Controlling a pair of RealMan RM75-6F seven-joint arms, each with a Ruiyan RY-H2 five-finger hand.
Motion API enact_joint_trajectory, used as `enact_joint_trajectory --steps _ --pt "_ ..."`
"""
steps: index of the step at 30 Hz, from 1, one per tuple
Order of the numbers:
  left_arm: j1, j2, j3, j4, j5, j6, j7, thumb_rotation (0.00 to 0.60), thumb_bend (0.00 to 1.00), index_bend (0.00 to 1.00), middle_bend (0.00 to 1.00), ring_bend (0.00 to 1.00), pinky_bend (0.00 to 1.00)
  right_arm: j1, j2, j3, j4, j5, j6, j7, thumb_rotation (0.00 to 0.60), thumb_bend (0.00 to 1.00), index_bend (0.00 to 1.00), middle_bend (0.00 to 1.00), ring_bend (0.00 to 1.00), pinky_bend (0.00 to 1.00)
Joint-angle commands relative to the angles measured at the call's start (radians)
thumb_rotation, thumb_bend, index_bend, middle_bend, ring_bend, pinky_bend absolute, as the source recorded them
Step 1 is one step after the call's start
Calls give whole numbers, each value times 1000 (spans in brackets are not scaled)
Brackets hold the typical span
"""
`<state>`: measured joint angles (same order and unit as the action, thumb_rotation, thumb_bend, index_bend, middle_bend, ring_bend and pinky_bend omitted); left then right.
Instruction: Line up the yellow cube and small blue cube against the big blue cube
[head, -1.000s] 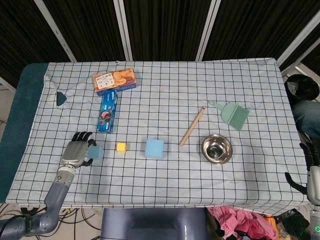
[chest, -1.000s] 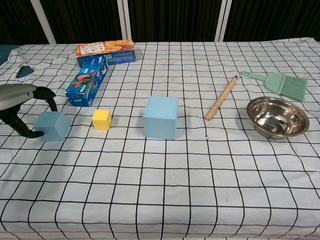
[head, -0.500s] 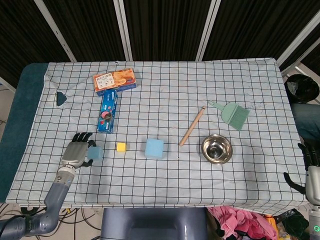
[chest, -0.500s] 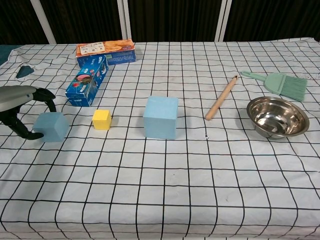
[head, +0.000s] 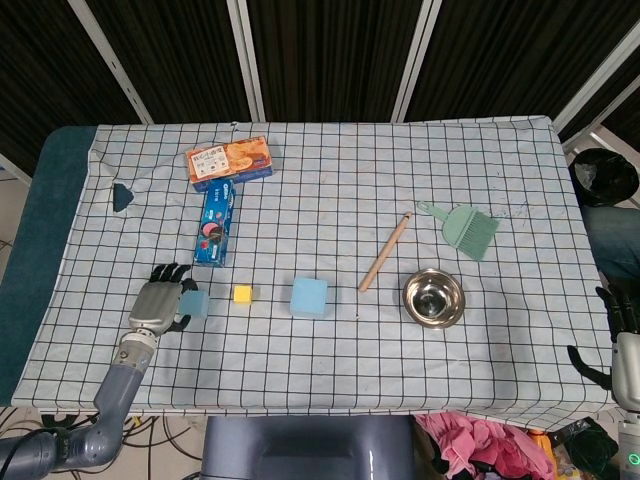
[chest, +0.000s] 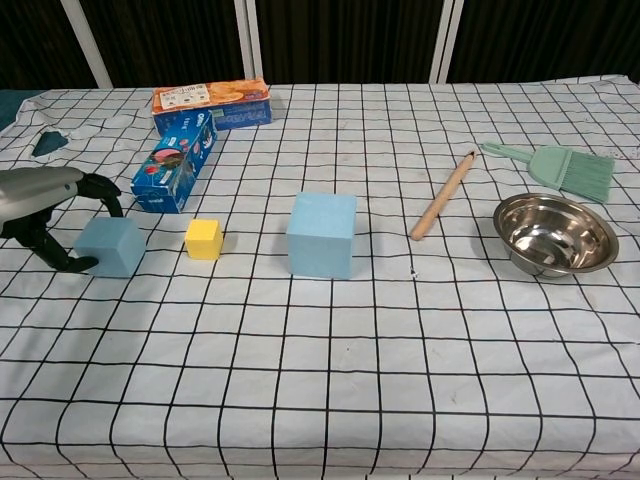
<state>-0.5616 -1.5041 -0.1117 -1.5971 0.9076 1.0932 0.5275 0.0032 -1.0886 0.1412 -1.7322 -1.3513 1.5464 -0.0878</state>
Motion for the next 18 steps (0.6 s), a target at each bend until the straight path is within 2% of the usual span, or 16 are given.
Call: enact_joint_trajectory --steps 1,6,9,13,18 --pt "3 3 -19 -26 11 29 -14 600 377 430 114 0 0 -2 9 -3 -6 -5 -2 3 600 204 103 67 212 120" --pt "-19 35 -61 -127 3 71 35 600 377 431 114 0 0 -7 14 -1 -9 -8 11 12 600 203 103 67 212 120" --pt "-53 47 -109 -201 -28 92 90 600 377 435 116 0 0 -7 13 -1 -9 -9 12 14 600 203 102 67 212 120" --pt "-136 32 -186 -265 -125 67 155 600 377 436 118 0 0 -6 11 -1 -8 -11 12 11 600 204 102 67 212 120" --pt "-243 -28 -231 -255 -250 51 254 600 377 436 120 0 0 -10 12 0 -10 -12 21 11 600 205 103 67 212 120"
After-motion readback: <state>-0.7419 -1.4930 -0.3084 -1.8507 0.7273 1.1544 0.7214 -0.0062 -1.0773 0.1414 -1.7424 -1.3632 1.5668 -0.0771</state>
